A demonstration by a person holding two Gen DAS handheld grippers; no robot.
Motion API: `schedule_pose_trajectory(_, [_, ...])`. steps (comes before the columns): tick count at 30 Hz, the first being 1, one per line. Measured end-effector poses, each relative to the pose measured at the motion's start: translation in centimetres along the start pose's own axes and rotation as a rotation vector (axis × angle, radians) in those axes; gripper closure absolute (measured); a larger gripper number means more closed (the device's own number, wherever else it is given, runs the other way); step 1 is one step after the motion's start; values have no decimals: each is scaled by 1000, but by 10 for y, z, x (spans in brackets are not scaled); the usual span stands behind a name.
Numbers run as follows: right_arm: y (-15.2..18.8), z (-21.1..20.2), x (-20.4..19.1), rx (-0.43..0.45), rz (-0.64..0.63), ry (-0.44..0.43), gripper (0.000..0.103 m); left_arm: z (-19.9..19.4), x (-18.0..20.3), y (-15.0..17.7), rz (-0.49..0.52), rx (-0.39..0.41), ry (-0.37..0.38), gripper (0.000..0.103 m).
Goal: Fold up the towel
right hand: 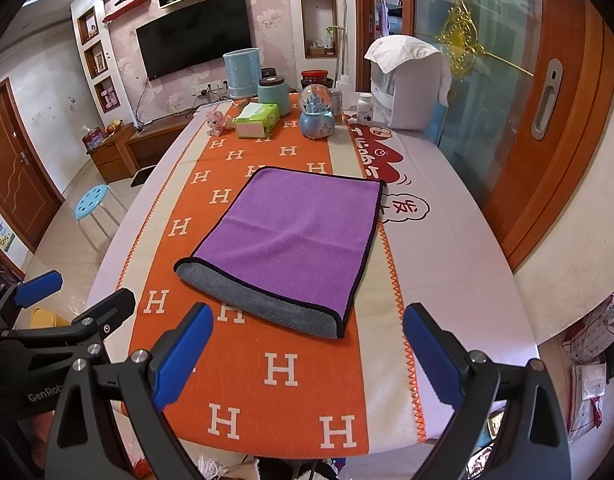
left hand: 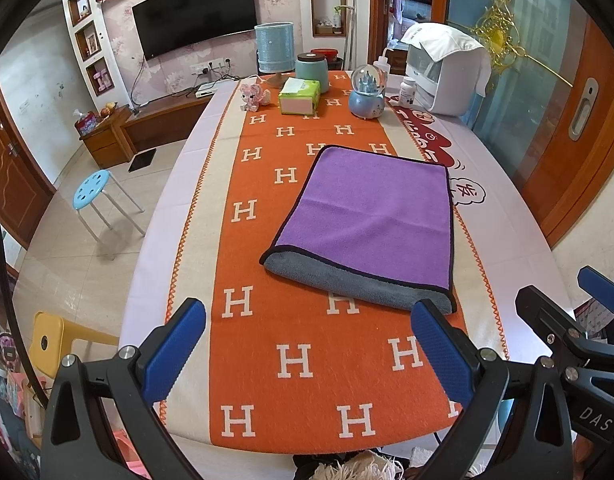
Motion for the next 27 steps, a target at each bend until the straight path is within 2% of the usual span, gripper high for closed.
schedule_pose_trajectory(12, [6, 19, 7, 2, 10, -1, 7, 6, -1, -3, 7, 2, 1, 1])
schedule_pose_trajectory(27, [11, 21, 6, 3, 25, 7, 7, 10, -2, -6, 17, 10, 13, 1])
Point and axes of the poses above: each gripper's, at about its wrist camera, not at the fingertips, and z roughly the way its jaws point, x to its right, y to its underside, the point moved 4 cm from there along z, roughly the way its jaws point, and after that the axes turned 8 degrees about -x, right-handed, at the moved point
